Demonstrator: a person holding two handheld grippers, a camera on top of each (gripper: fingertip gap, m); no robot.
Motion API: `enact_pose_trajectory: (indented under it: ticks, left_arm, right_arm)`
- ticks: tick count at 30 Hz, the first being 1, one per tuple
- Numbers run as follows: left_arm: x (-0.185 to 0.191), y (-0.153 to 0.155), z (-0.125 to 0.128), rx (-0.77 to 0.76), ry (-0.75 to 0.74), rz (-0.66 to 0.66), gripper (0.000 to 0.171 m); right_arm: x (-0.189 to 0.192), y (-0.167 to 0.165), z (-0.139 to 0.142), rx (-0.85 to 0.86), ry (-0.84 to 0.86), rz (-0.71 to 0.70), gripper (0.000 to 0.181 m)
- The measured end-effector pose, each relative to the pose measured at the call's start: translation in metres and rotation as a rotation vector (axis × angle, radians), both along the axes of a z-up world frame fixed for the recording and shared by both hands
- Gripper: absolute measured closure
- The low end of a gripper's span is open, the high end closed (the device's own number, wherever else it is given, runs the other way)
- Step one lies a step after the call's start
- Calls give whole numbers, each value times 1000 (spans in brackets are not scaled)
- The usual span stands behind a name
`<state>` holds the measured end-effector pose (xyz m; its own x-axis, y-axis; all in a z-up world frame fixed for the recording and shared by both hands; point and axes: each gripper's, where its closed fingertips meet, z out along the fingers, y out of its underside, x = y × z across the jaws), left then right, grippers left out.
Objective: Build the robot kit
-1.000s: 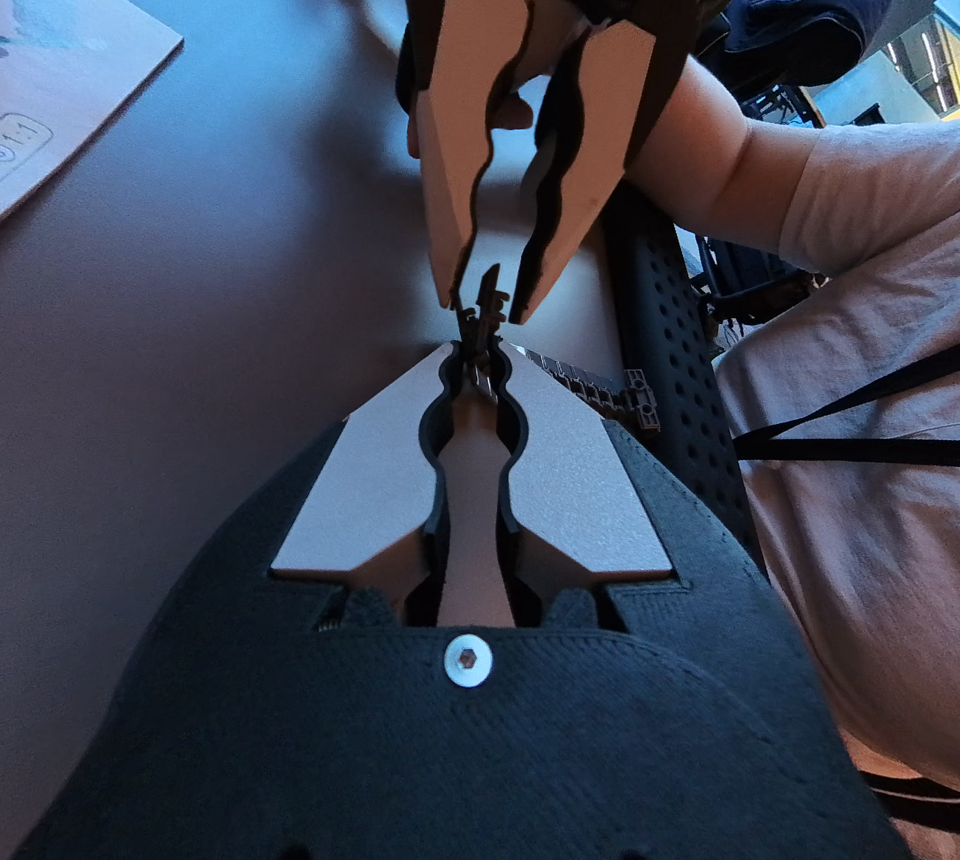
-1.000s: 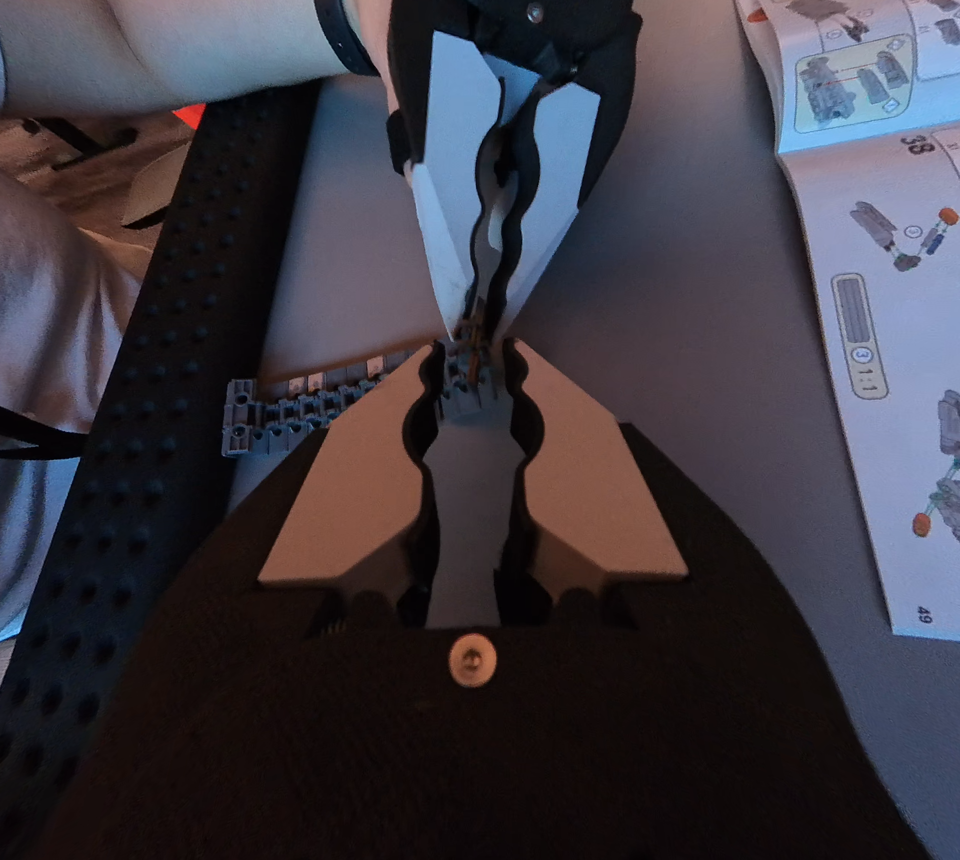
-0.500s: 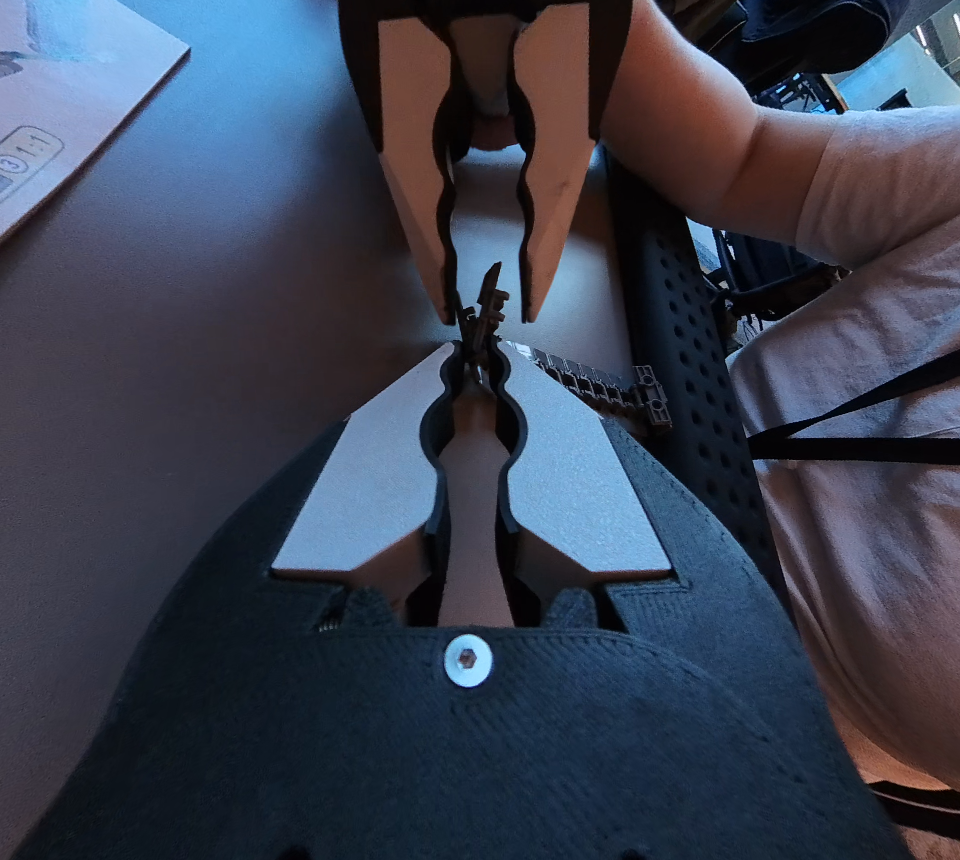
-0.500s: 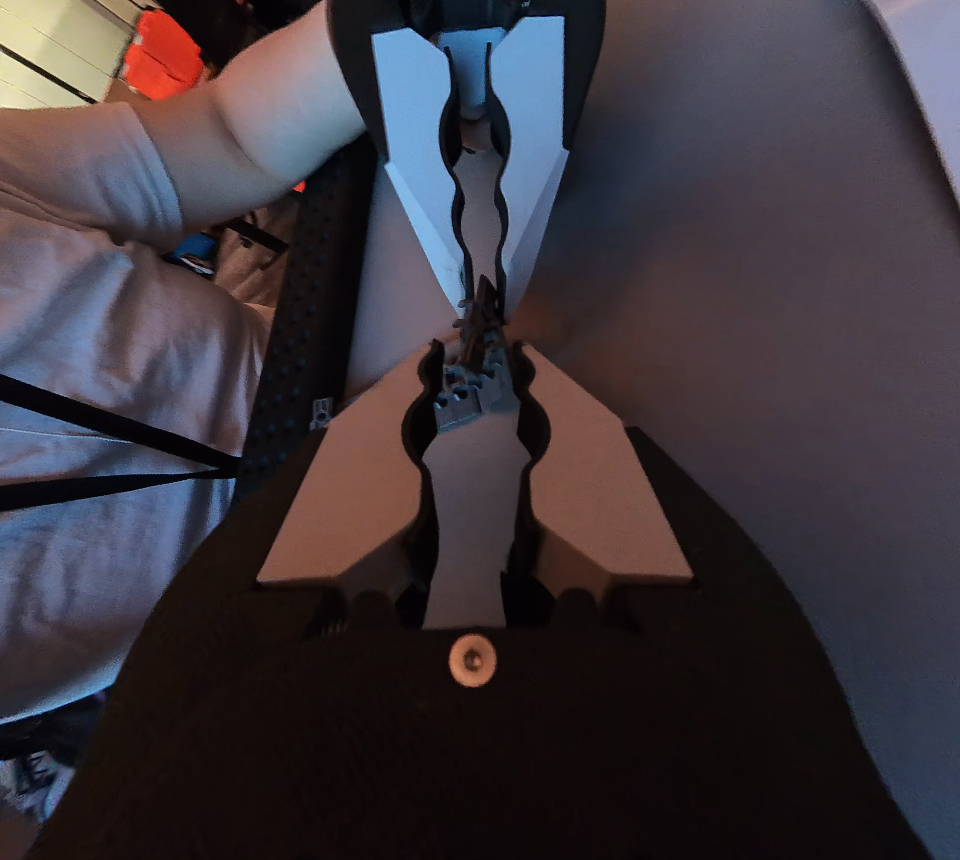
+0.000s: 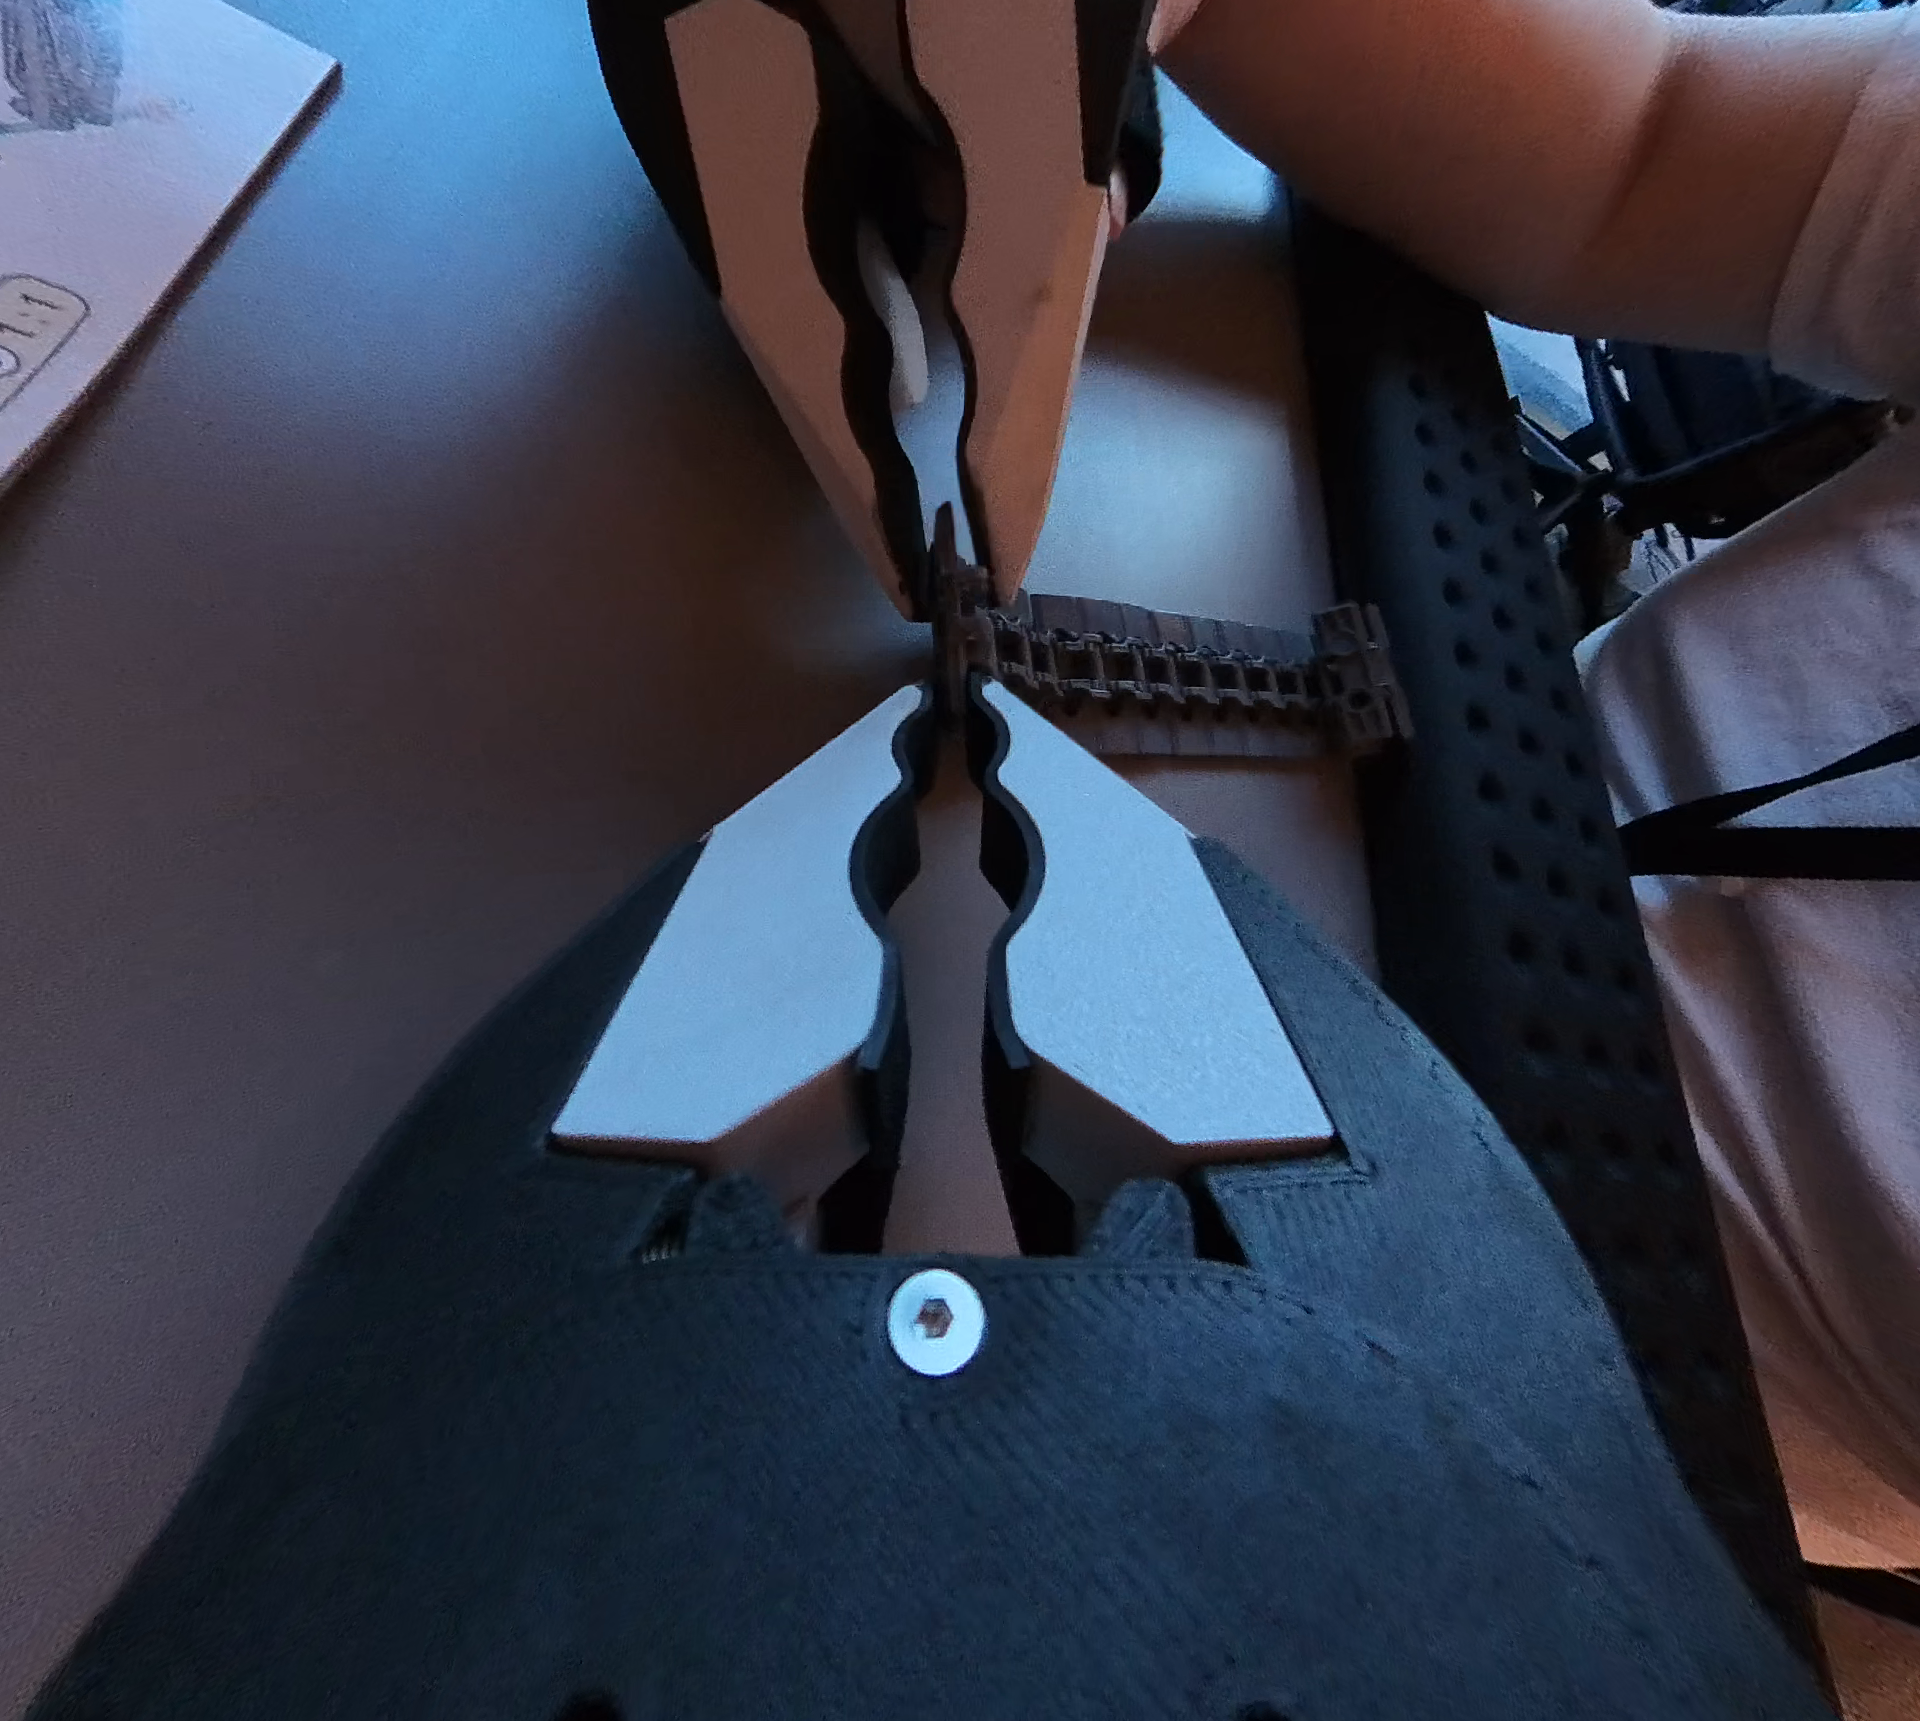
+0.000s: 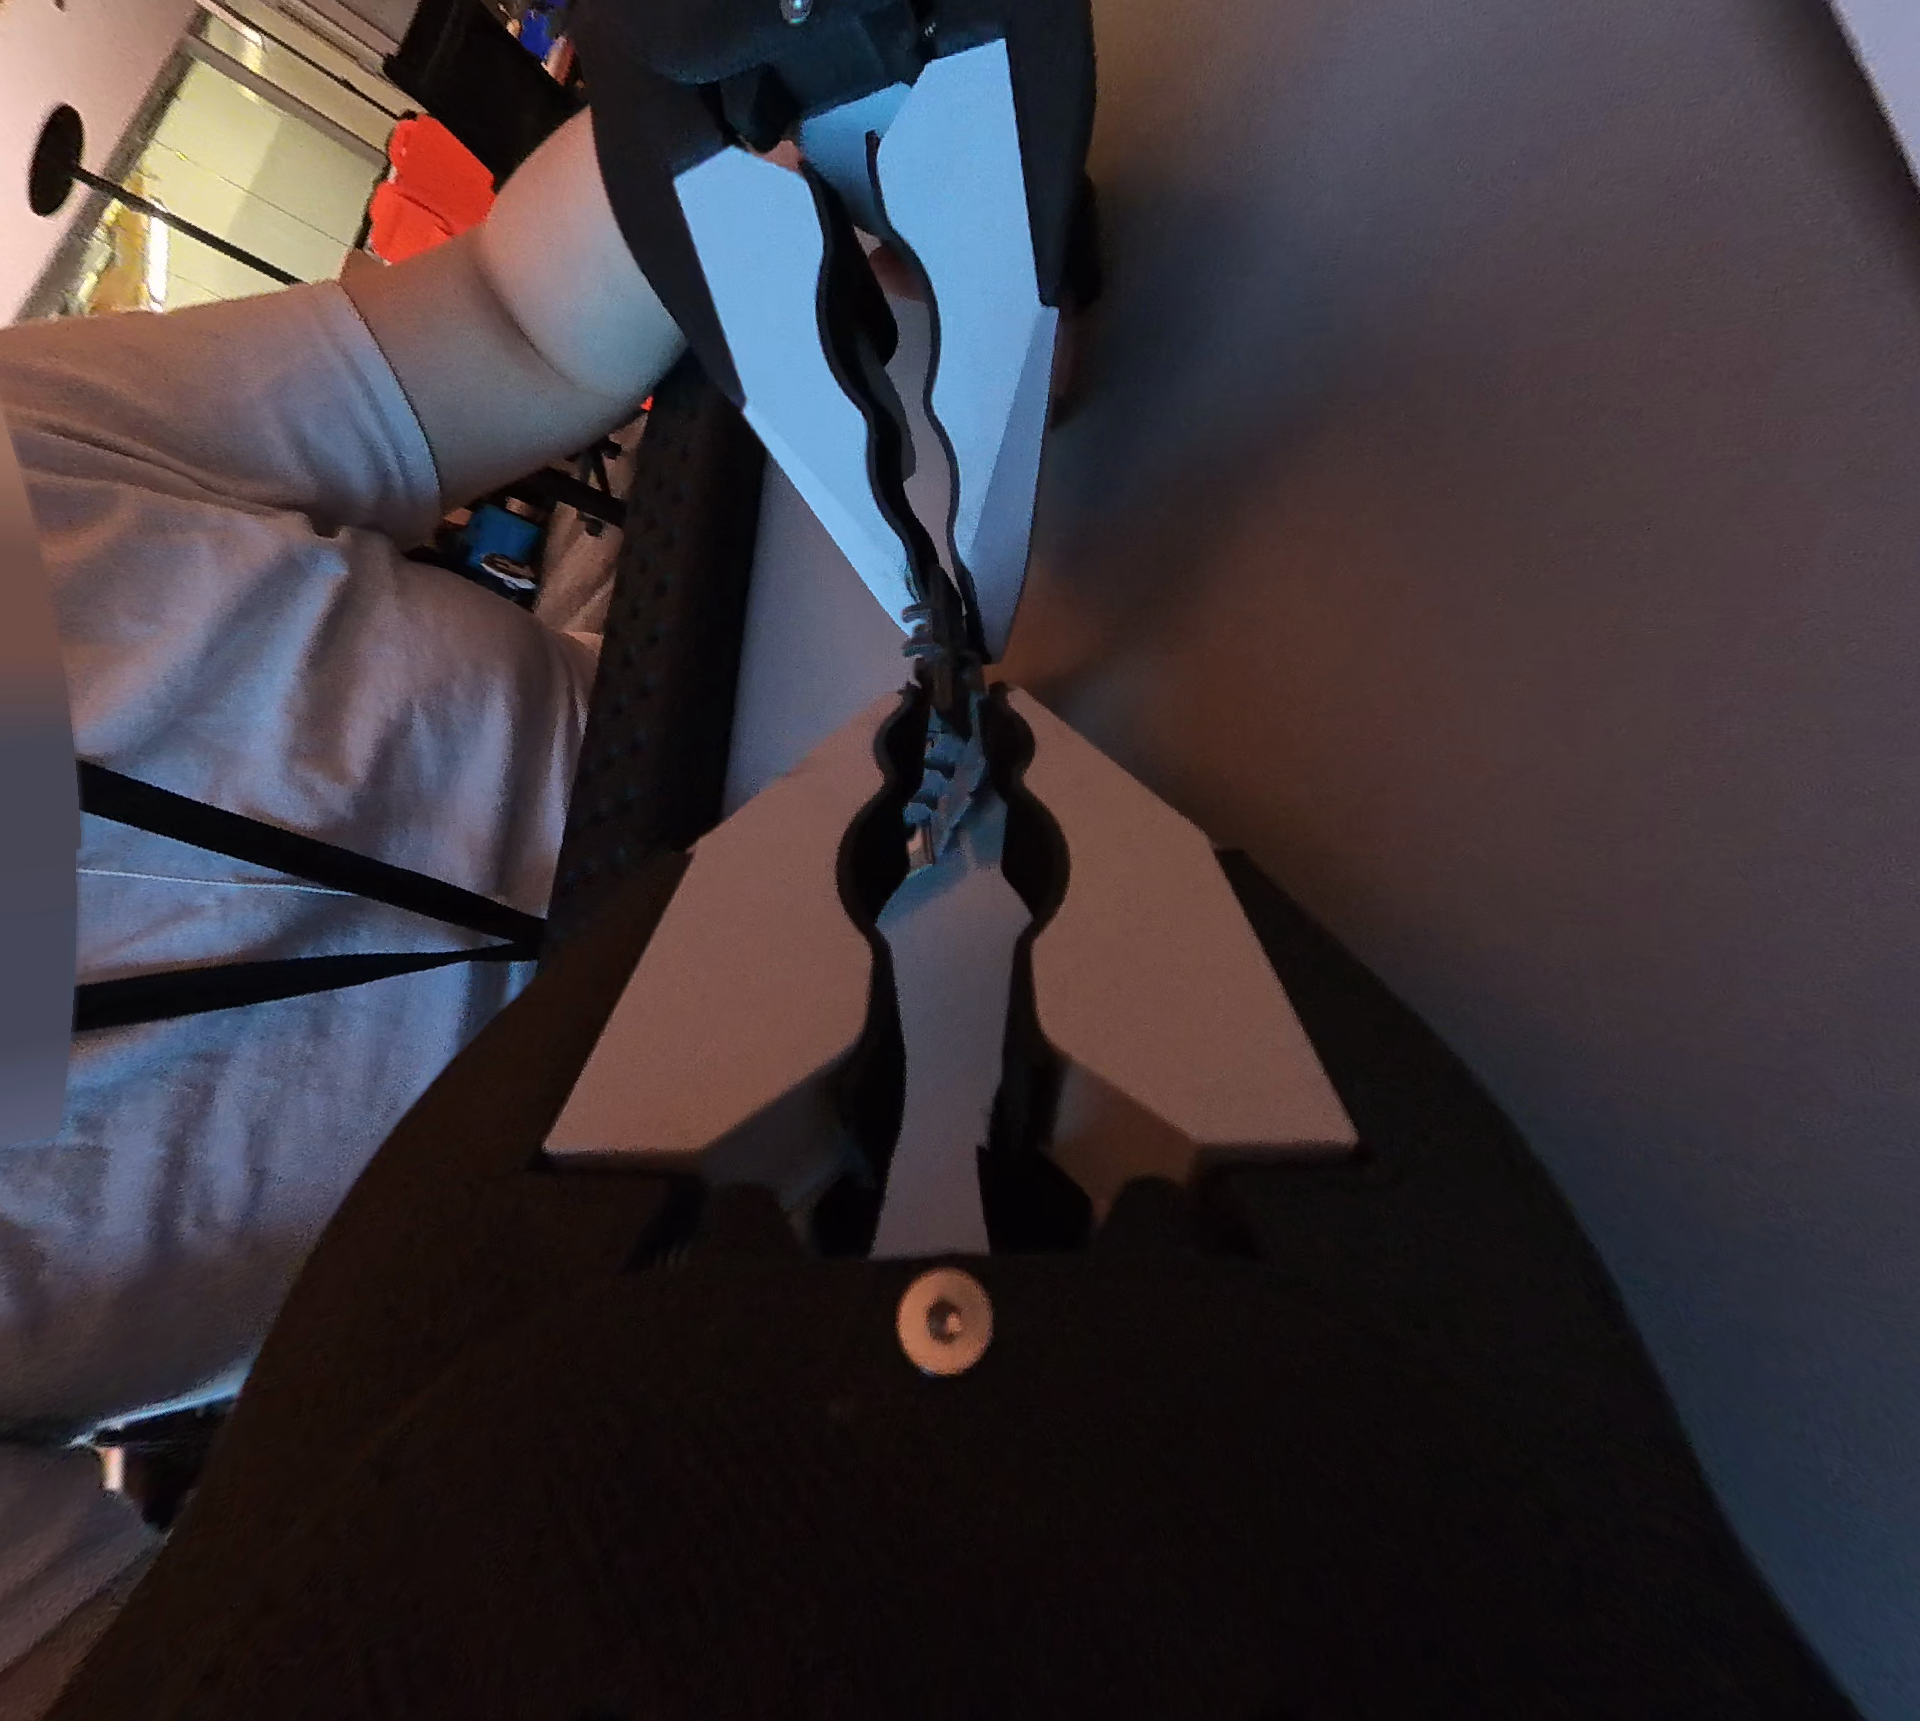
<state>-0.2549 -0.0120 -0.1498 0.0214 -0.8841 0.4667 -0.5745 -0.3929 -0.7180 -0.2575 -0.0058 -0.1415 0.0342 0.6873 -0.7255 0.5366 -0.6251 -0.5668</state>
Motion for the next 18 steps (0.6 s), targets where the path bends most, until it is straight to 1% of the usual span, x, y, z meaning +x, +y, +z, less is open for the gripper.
enact_pose_trajectory:
  ticks: [12,18]
  left_arm:
    - [0,-3,5,-42,-31,-8,169]
    - [0,-6,10,-199,-69,-3,161]
  right_arm:
    - [0,-3,3,60,12,32,174]
    - [1,-3,4,80,17,32,174]
